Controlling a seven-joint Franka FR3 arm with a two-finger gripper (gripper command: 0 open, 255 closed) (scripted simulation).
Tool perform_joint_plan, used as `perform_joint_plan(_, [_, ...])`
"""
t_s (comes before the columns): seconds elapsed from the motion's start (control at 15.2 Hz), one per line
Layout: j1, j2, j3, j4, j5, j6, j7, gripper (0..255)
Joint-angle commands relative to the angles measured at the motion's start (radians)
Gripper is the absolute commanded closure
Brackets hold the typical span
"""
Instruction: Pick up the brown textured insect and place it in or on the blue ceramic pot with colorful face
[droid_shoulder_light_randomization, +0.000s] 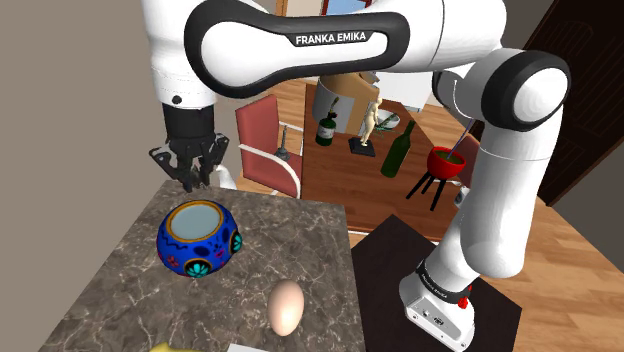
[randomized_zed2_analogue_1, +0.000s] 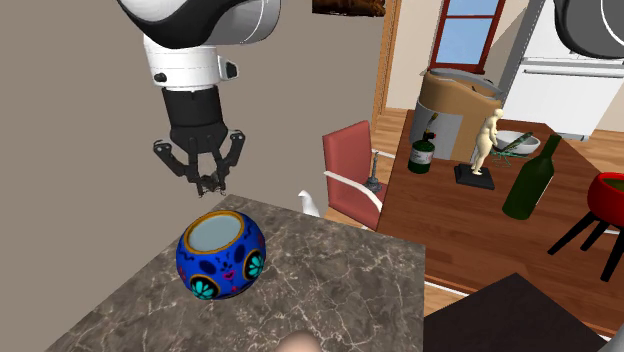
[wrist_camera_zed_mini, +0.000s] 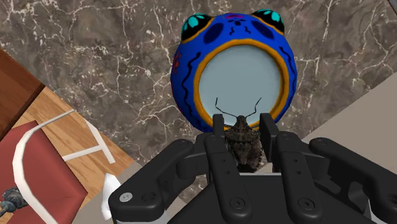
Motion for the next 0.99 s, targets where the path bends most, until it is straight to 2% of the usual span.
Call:
perform_joint_plan(0.0, [0.002,0.008,-0.001,-0.013,-0.005,0.021,0.003,255])
perform_joint_plan(0.66, [-0.001,0.032,-0.01,-0.123,-0.021,0.15,0.011,255])
perform_joint_plan(0.92, [-0.001,0.032,-0.01,-0.123,-0.021,0.15,0.011,255])
